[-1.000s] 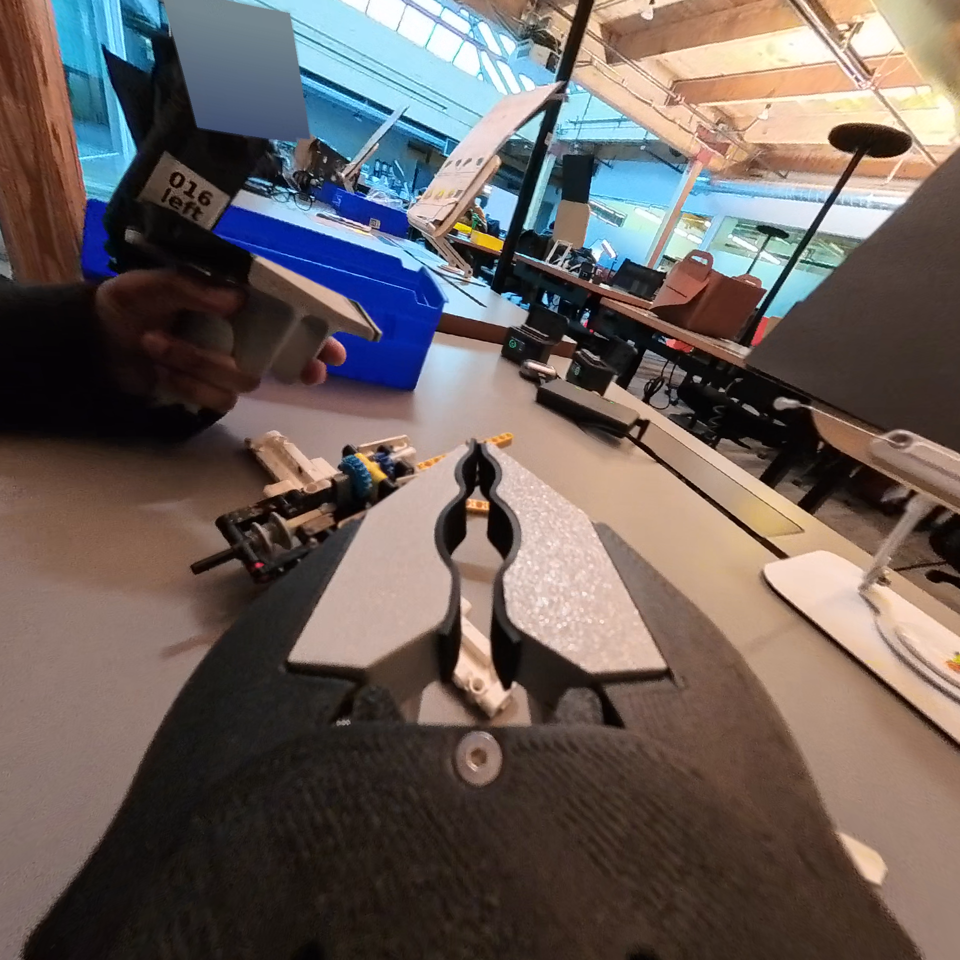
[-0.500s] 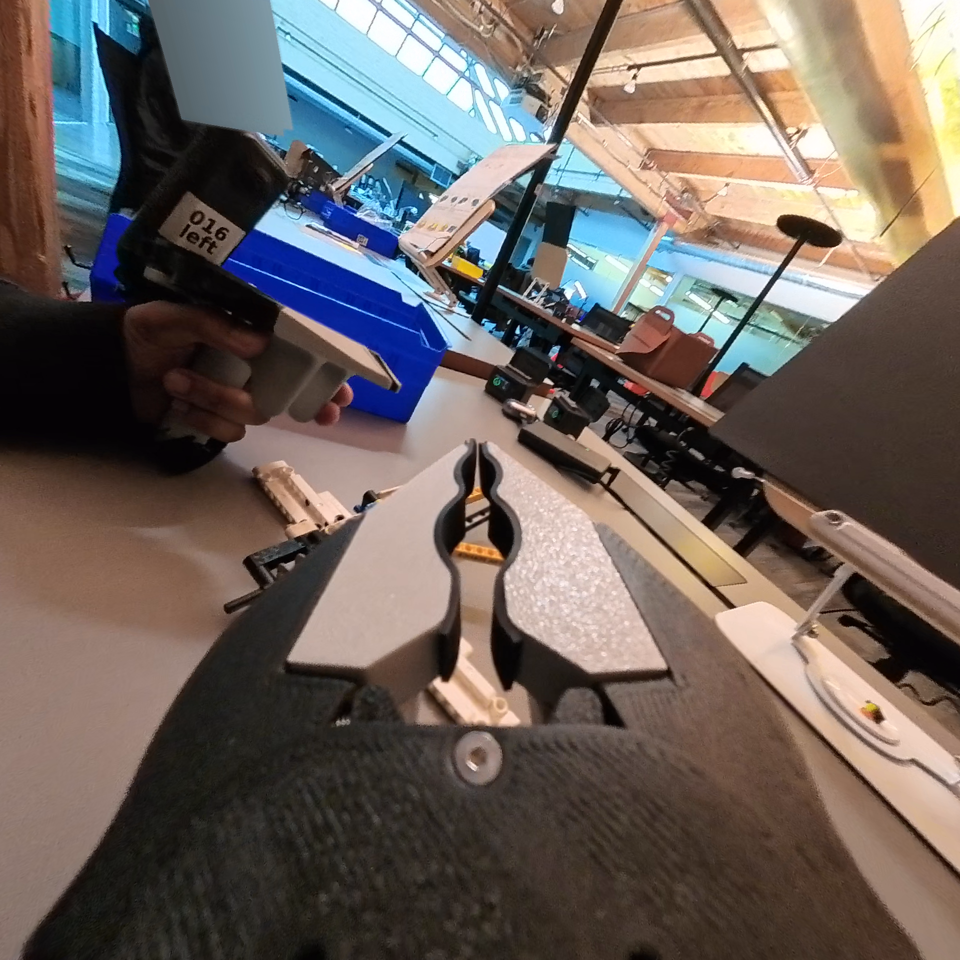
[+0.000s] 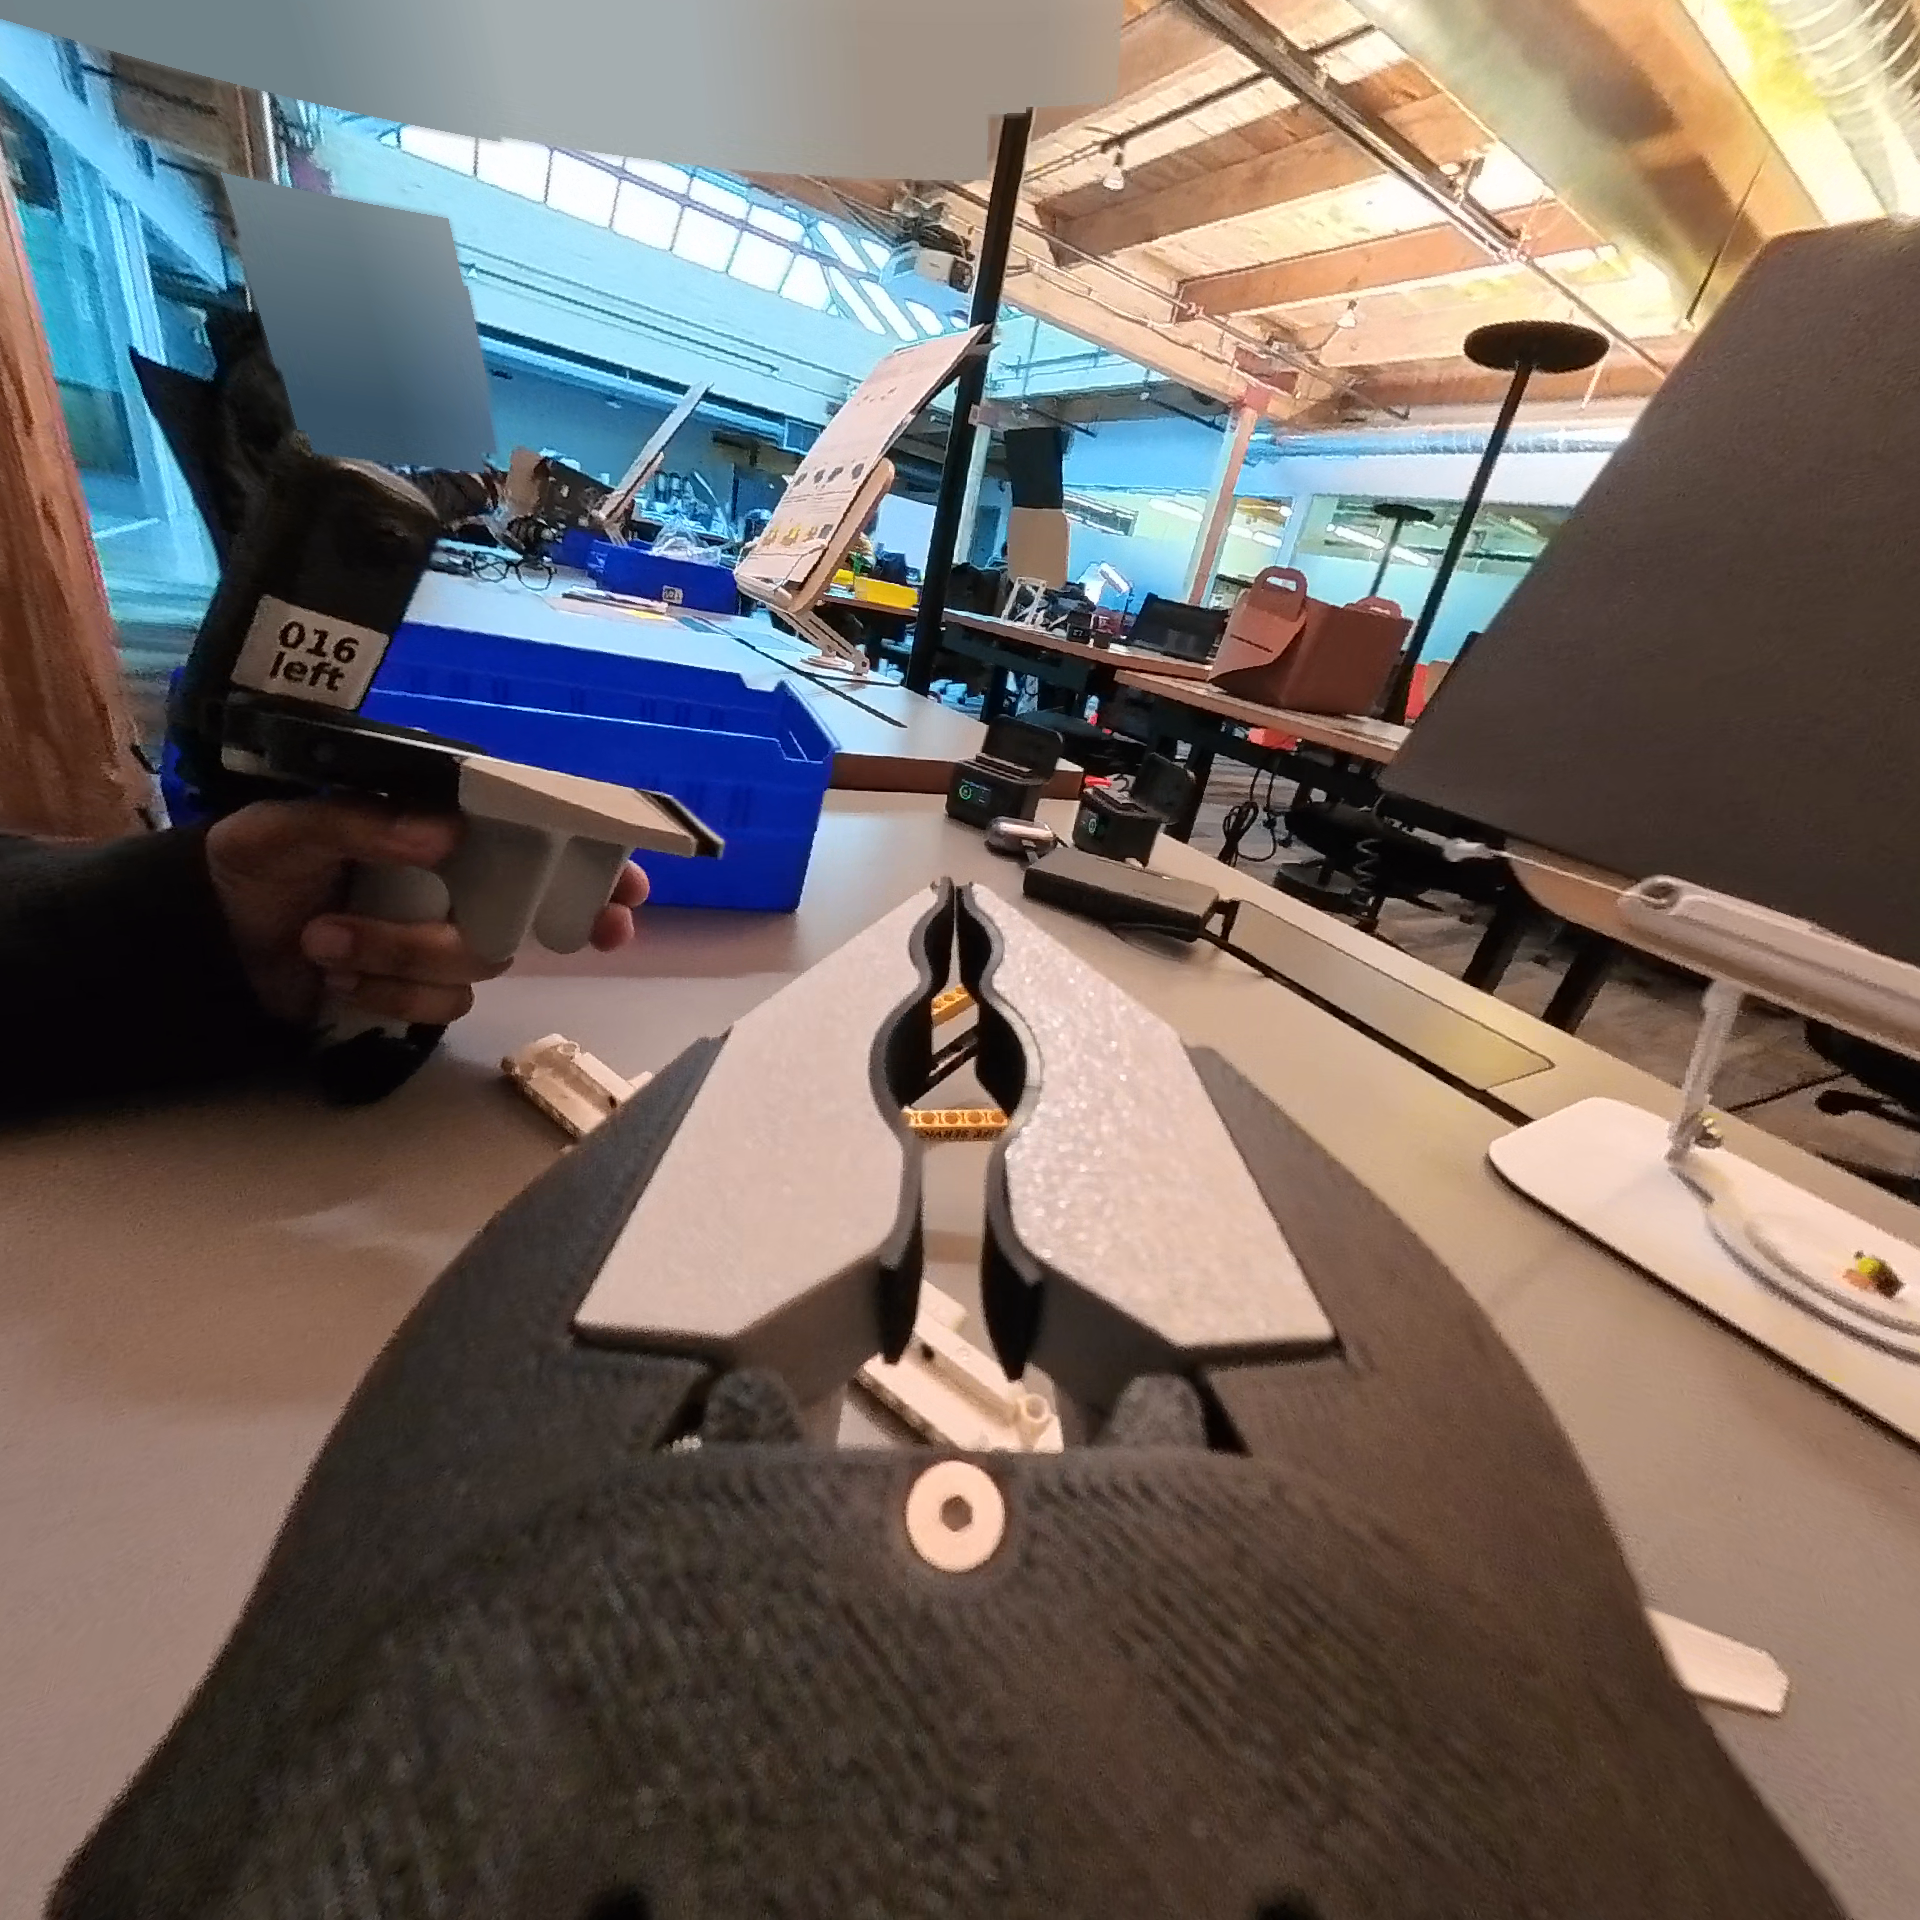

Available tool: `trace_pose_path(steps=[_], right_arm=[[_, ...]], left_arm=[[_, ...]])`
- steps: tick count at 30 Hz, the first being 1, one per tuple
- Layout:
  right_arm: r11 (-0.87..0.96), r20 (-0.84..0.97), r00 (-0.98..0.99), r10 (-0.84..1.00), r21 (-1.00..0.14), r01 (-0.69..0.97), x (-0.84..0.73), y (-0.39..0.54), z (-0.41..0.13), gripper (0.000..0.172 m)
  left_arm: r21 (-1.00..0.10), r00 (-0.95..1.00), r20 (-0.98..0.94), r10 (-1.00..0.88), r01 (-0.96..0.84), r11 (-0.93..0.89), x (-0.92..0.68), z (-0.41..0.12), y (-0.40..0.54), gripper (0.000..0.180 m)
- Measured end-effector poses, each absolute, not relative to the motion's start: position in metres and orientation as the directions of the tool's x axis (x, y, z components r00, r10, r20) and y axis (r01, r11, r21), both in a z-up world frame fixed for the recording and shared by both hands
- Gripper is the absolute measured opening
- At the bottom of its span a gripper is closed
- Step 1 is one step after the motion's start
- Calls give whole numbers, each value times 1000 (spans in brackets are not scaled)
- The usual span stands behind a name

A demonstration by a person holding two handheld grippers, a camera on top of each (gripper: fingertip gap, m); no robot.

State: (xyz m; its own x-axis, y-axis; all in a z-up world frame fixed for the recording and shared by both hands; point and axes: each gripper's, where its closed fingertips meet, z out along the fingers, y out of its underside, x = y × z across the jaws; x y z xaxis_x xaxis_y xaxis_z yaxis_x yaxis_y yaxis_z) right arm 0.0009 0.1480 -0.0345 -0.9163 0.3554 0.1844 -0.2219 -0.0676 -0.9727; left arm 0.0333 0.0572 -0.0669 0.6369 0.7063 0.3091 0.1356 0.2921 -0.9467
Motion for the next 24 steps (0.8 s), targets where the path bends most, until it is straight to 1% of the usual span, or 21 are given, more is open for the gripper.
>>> trace_pose_path(steps=[13, 24], right_arm=[[-181, -22, -940, 341, -982, -43, -12, 158, -32, 0], [-188, -66, -947, 313, -982, 6, -12, 156, -35, 0]], left_arm=[[-944, 632, 317, 707, 135, 302, 33, -67, 56, 8], [-941, 638, 324, 698, 144, 305, 33, -67, 57, 9]])
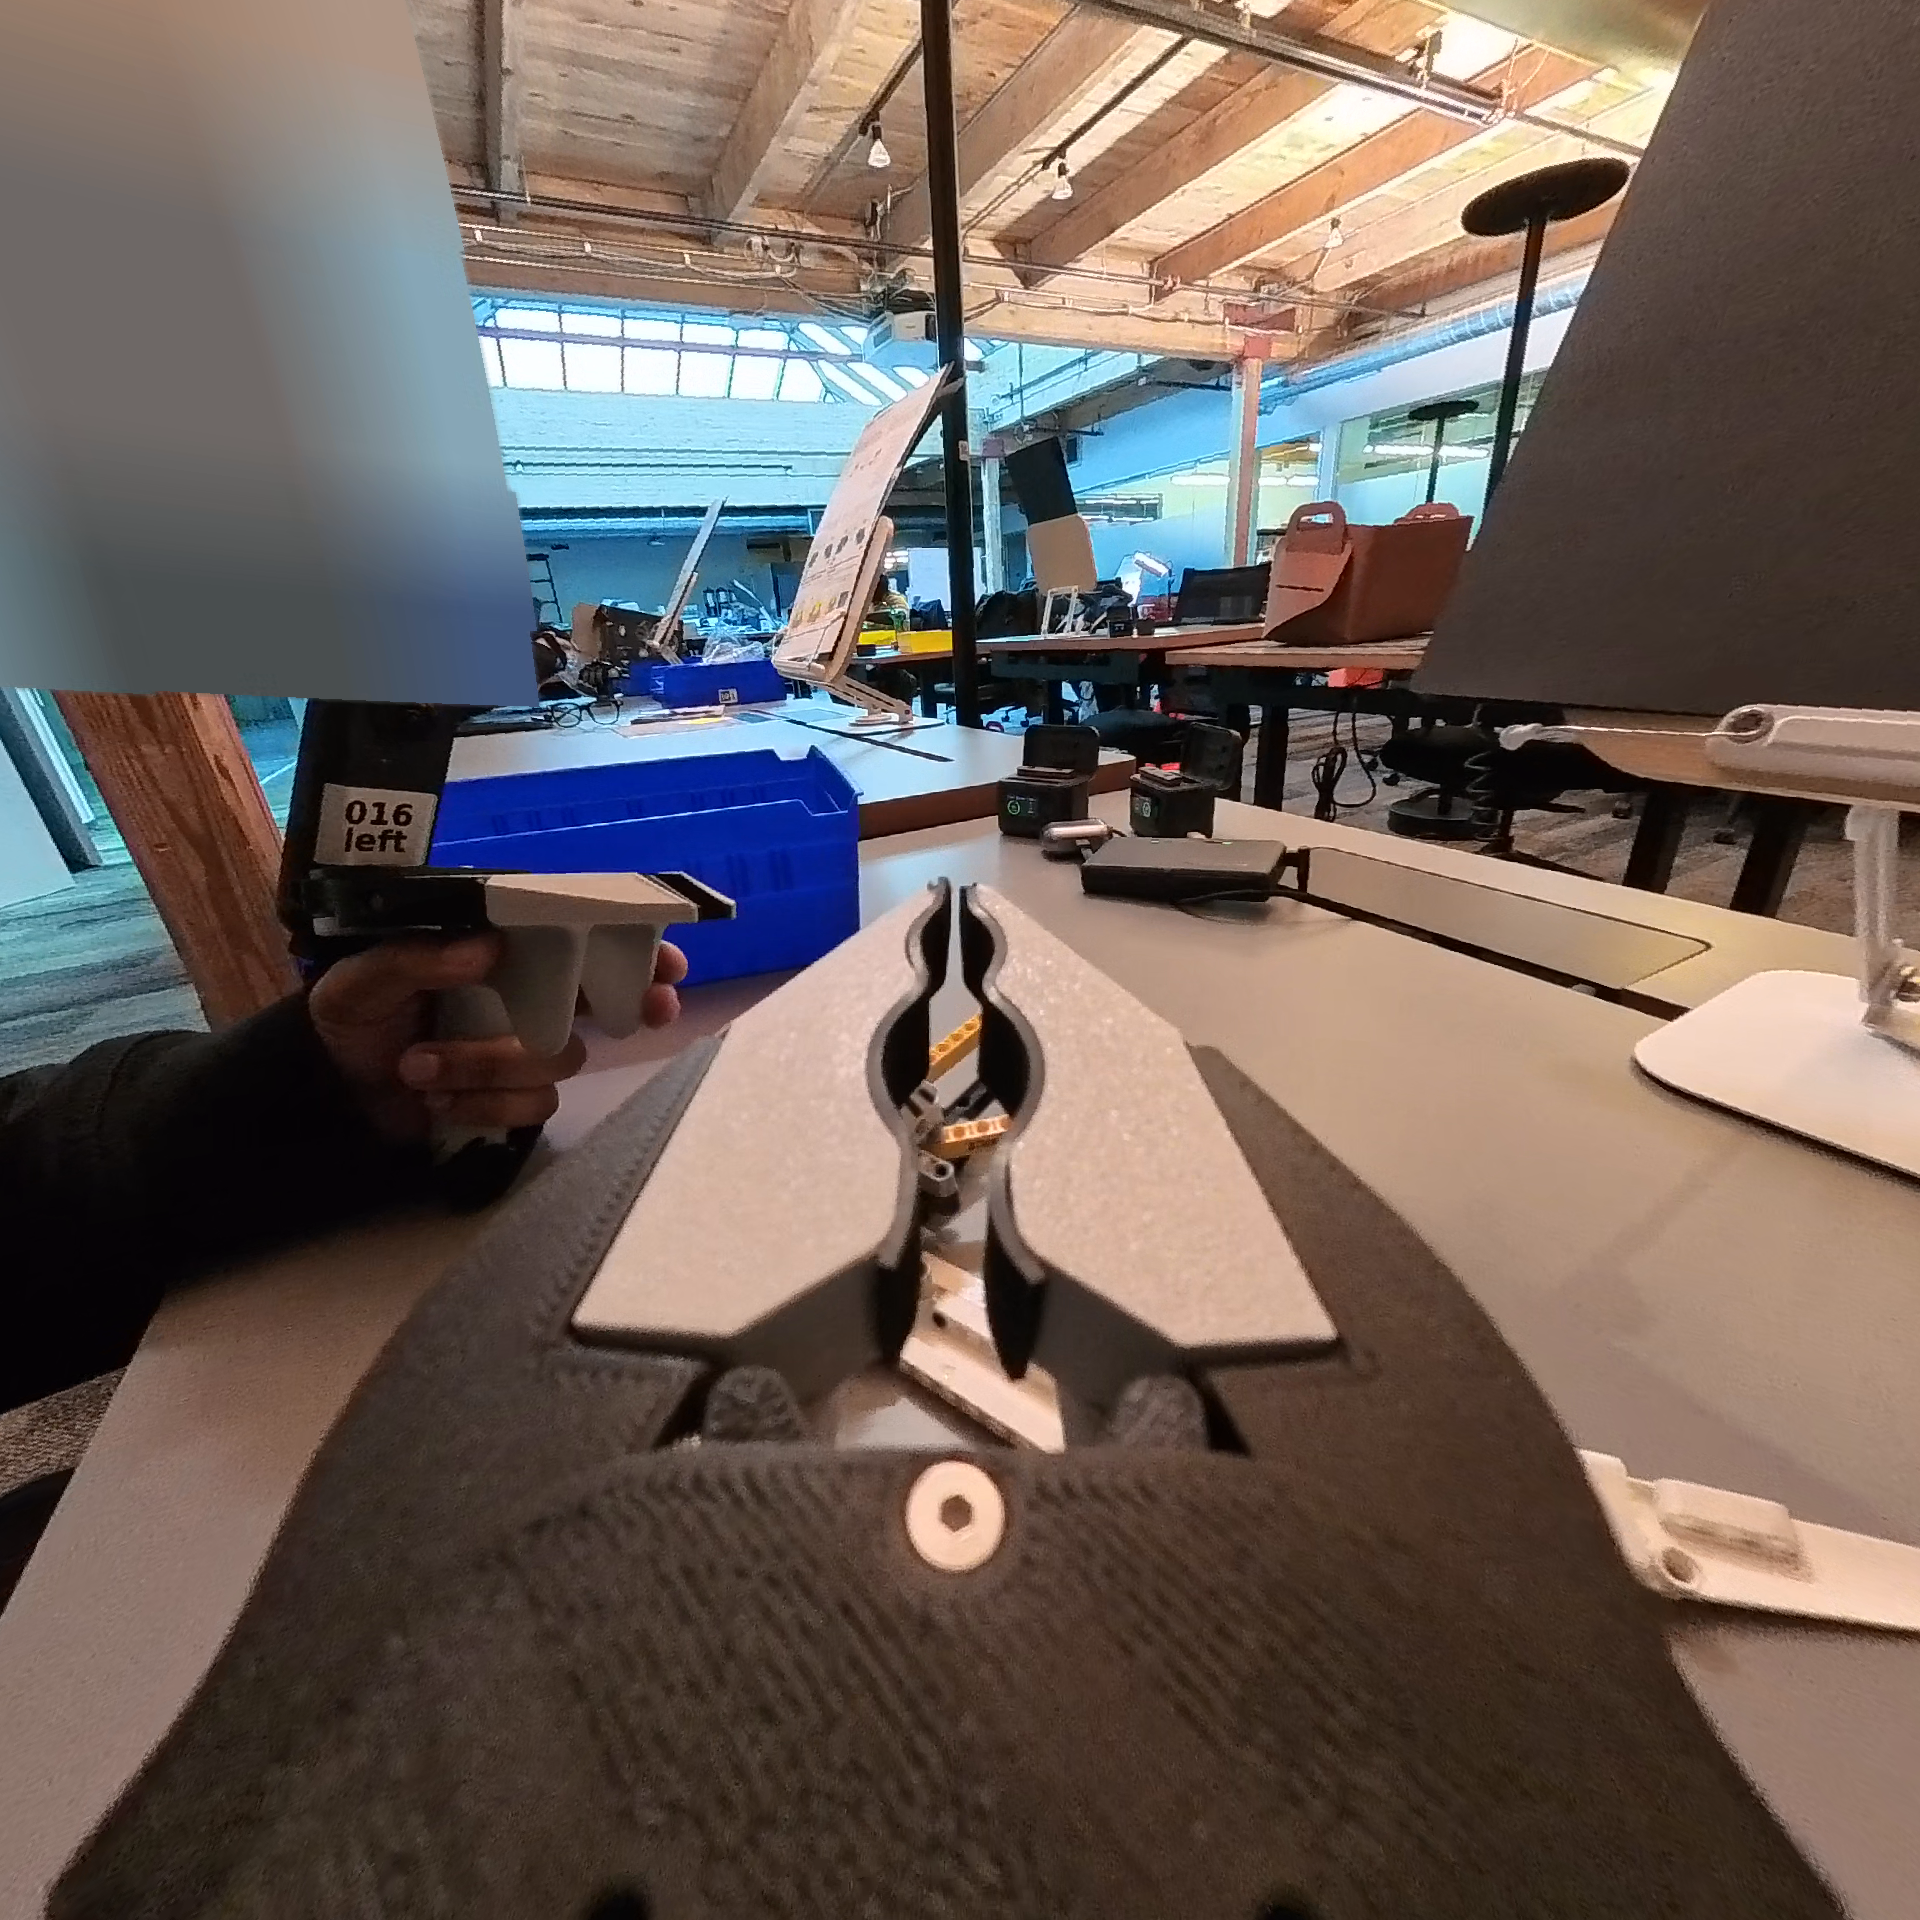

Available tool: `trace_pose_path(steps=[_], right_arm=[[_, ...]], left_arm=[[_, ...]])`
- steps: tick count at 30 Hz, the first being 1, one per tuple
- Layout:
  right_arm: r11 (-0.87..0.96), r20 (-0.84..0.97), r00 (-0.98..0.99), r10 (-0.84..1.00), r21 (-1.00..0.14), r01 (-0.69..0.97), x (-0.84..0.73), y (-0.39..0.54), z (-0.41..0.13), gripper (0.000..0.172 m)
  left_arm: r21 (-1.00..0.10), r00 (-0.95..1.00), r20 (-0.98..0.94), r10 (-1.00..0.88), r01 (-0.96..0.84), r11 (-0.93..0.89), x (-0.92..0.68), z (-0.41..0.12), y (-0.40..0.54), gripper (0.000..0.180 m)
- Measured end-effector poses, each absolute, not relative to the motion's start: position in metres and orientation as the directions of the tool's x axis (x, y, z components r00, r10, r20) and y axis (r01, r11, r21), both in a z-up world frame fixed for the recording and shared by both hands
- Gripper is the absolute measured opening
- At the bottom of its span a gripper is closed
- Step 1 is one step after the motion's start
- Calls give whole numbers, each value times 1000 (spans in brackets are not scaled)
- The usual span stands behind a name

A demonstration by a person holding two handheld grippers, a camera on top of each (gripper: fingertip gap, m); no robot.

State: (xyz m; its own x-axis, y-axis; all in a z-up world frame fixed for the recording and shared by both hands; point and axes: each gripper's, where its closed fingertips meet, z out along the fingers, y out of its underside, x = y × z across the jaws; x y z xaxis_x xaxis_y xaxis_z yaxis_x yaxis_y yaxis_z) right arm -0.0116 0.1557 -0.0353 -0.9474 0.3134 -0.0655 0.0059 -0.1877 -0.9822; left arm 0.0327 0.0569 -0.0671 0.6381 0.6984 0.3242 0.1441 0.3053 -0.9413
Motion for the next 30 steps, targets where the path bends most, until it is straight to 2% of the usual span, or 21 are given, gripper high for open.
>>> trace_pose_path(steps=[11, 22, 26, 30], right_arm=[[-188, -97, -951, 294, -981, 42, -12, 154, -39, 0], [-194, -142, -955, 260, -977, 93, -10, 152, -42, 2], [-147, -306, -945, 116, -946, 289, 1, 143, -53, 14], [-147, -508, -861, -13, -851, 504, 3, 142, -55, 25]], left_arm=[[-942, 649, 321, 689, 142, 305, 34, -66, 59, 30], [-932, 651, 347, 676, 160, 324, 33, -67, 59, 35], [-906, 653, 413, 635, 221, 362, 33, -70, 60, 38], [-898, 646, 428, 632, 229, 375, 32, -70, 58, 38]])
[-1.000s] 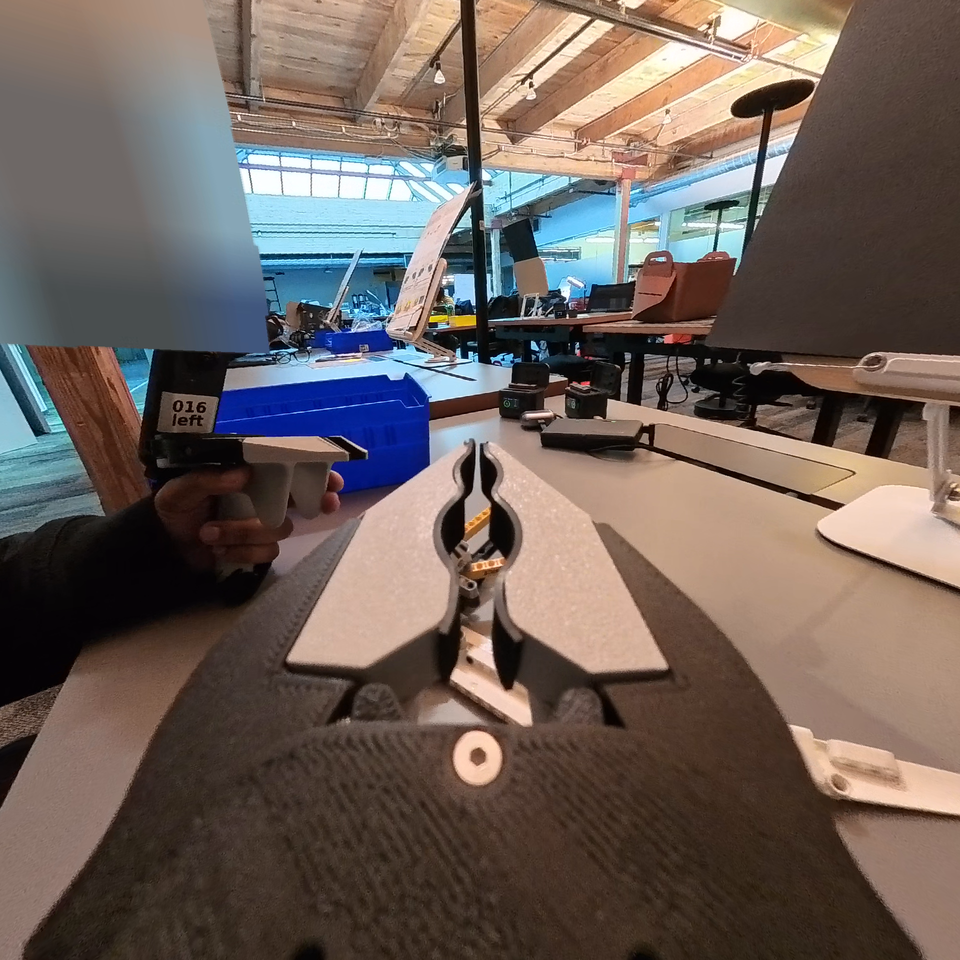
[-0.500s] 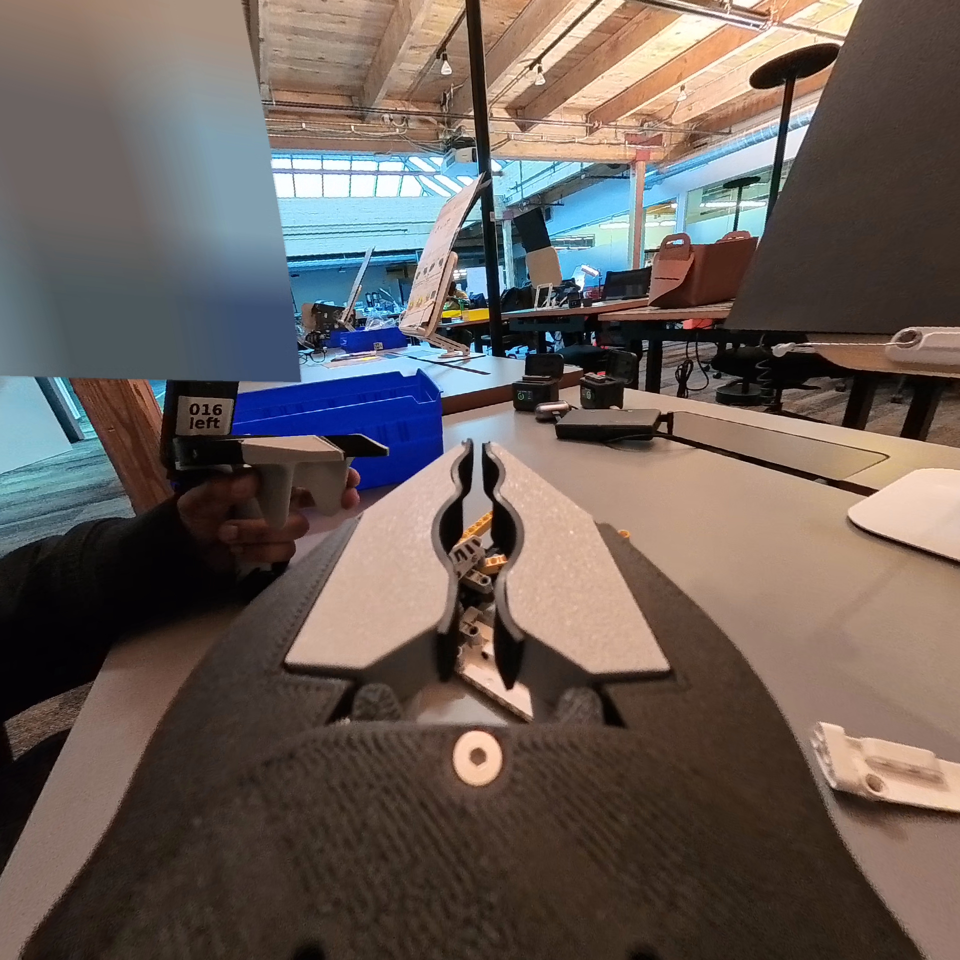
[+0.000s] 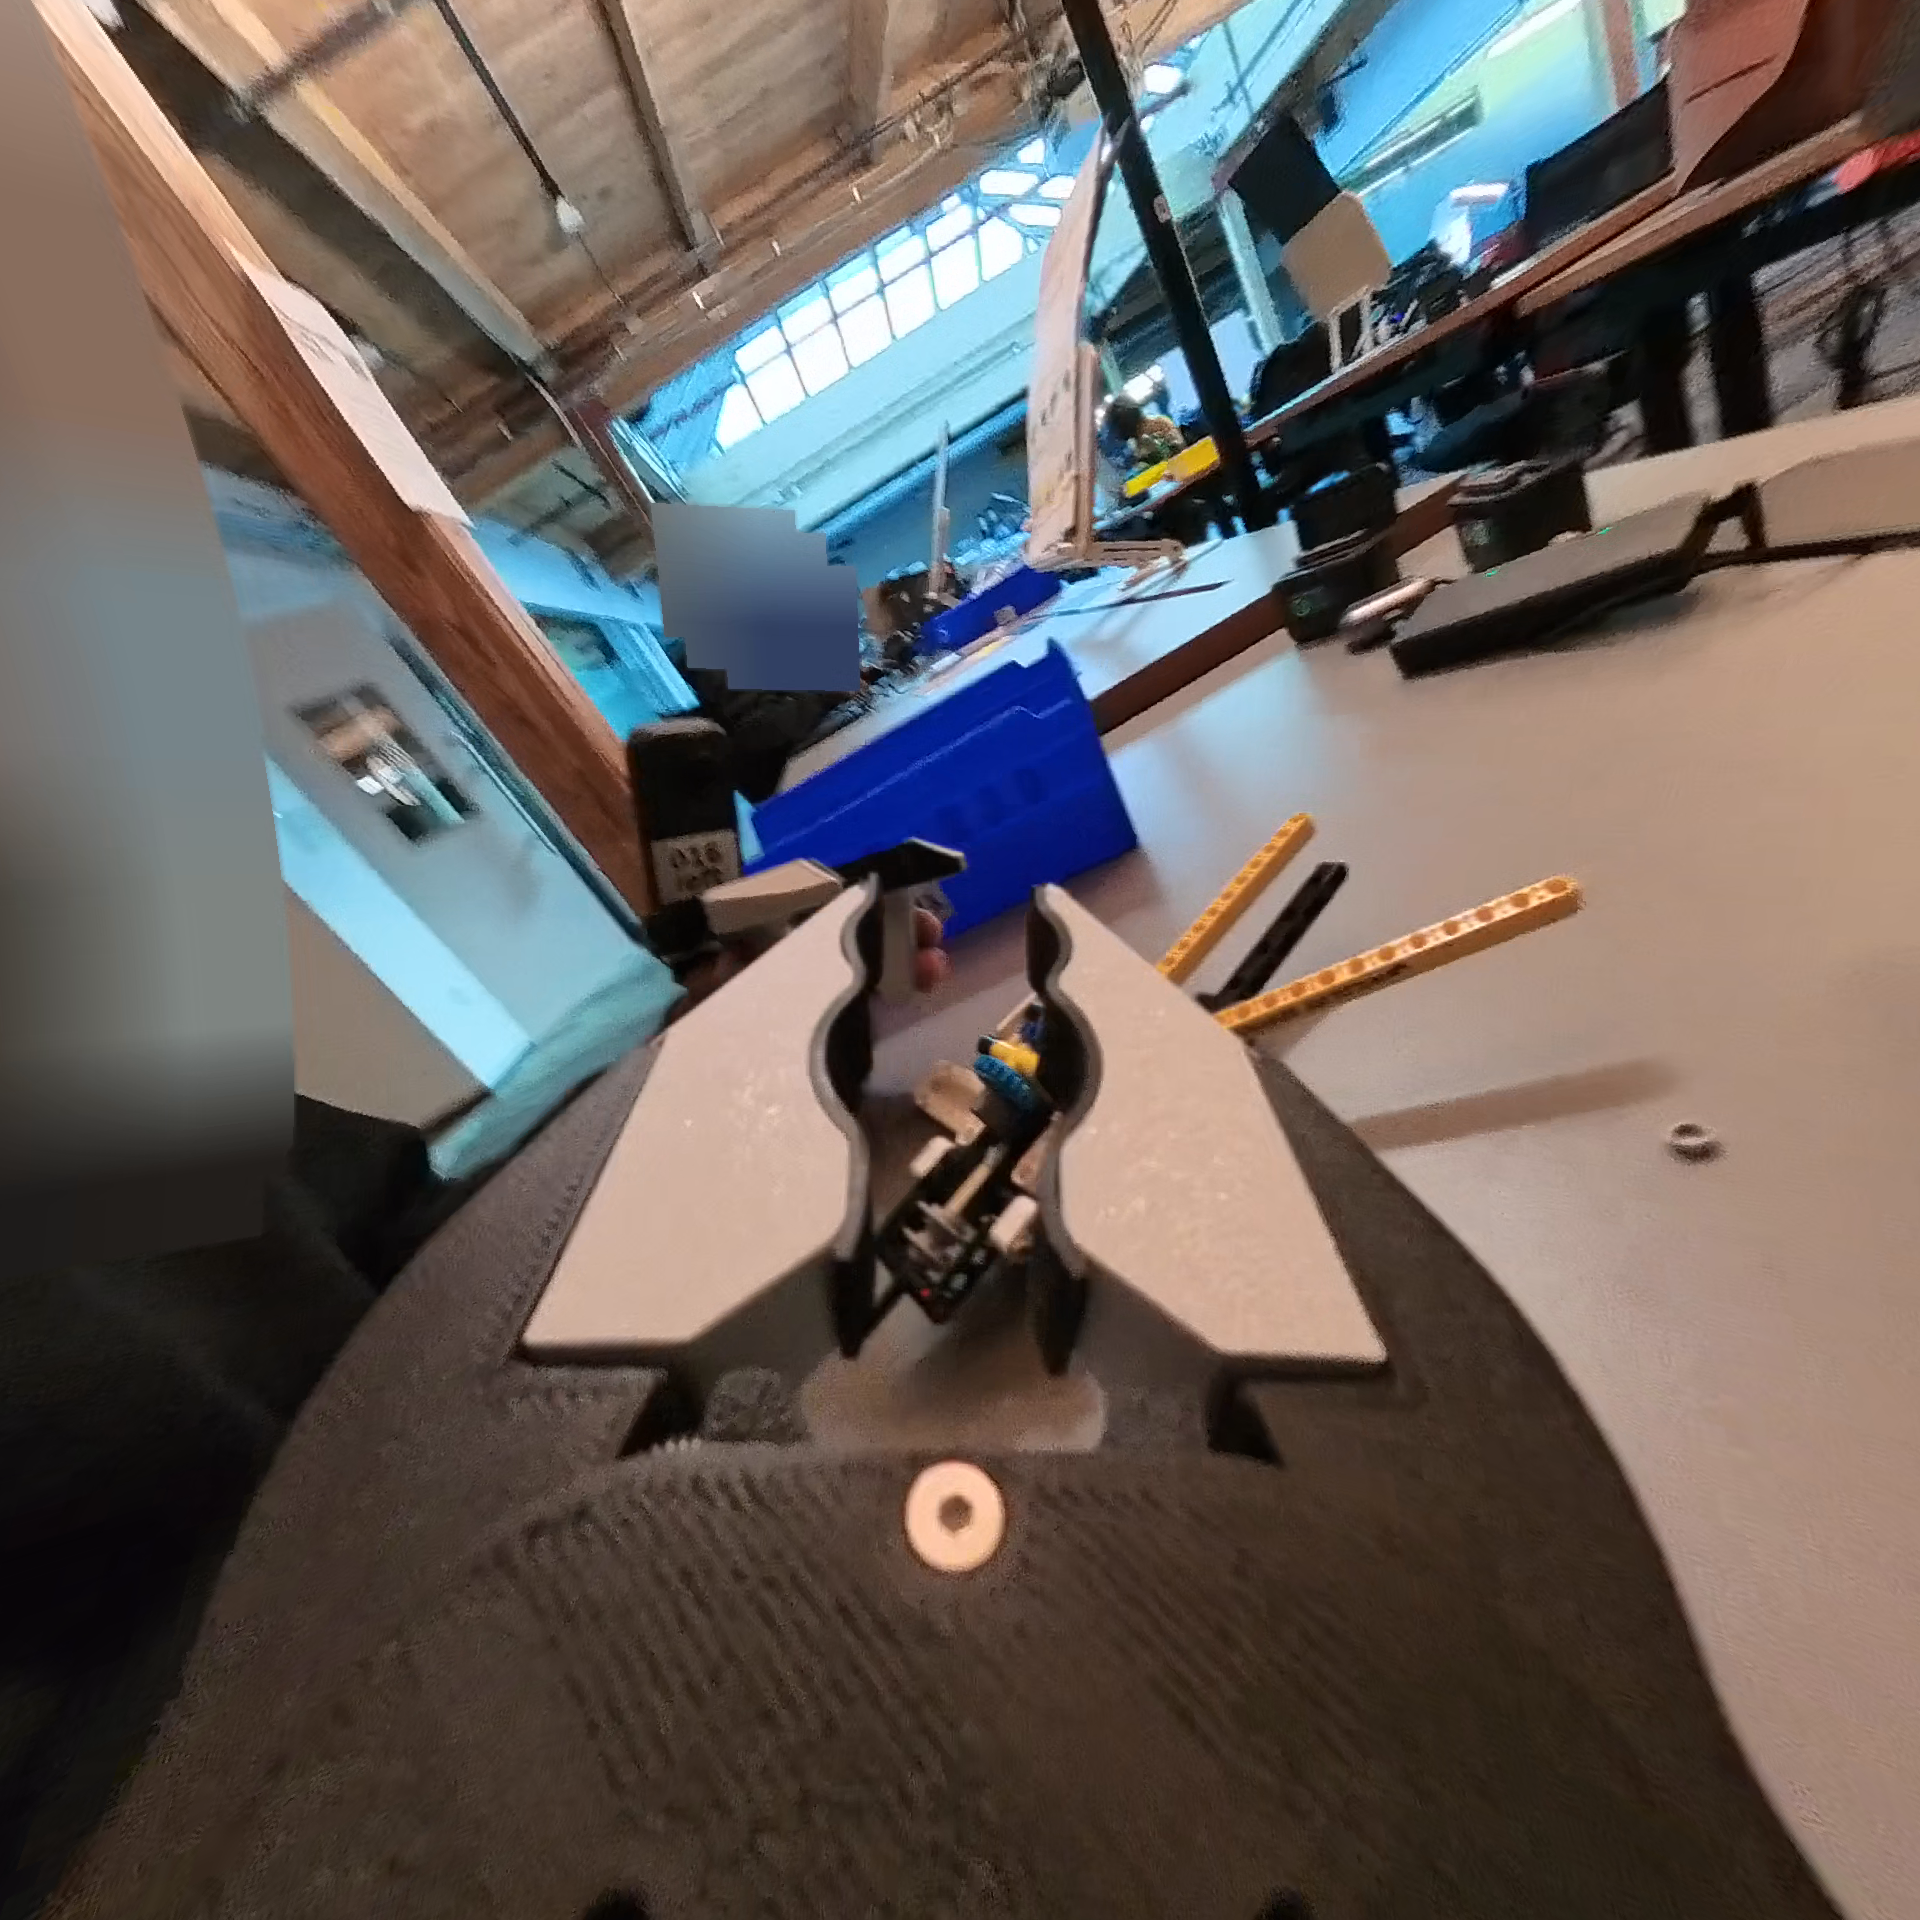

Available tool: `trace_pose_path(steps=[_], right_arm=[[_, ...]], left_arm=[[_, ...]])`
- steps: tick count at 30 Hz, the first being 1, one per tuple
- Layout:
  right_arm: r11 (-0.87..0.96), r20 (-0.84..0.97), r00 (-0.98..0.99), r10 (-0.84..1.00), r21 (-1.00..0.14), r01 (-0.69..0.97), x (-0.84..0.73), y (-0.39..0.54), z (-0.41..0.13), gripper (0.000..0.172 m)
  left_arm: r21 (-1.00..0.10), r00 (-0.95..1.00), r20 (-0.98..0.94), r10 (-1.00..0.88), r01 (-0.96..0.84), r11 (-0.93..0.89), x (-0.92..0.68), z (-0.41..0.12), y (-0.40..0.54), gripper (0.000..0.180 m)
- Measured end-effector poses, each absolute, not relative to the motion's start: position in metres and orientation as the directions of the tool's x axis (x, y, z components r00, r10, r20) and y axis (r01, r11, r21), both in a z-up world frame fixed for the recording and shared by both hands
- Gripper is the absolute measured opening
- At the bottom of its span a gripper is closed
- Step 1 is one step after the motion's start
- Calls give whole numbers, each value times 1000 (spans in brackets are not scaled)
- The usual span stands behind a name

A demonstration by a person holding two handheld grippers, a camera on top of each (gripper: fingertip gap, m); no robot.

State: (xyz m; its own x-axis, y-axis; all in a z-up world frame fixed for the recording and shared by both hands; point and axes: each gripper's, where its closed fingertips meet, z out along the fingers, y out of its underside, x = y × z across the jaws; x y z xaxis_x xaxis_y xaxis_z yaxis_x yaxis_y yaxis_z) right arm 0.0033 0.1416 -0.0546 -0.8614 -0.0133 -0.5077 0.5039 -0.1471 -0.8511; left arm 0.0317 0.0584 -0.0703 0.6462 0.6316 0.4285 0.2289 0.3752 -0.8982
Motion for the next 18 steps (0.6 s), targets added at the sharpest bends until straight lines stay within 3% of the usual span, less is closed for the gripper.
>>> trace_pose_path(steps=[8, 18], right_arm=[[-221, -697, -693, -184, -657, 720, -6, 152, -43, 25], [-183, -670, -724, -161, -701, 689, 1, 146, -48, 26]], left_arm=[[-893, 643, 438, 628, 236, 382, 31, -71, 57, 38], [-889, 645, 446, 621, 240, 390, 31, -71, 57, 37]])
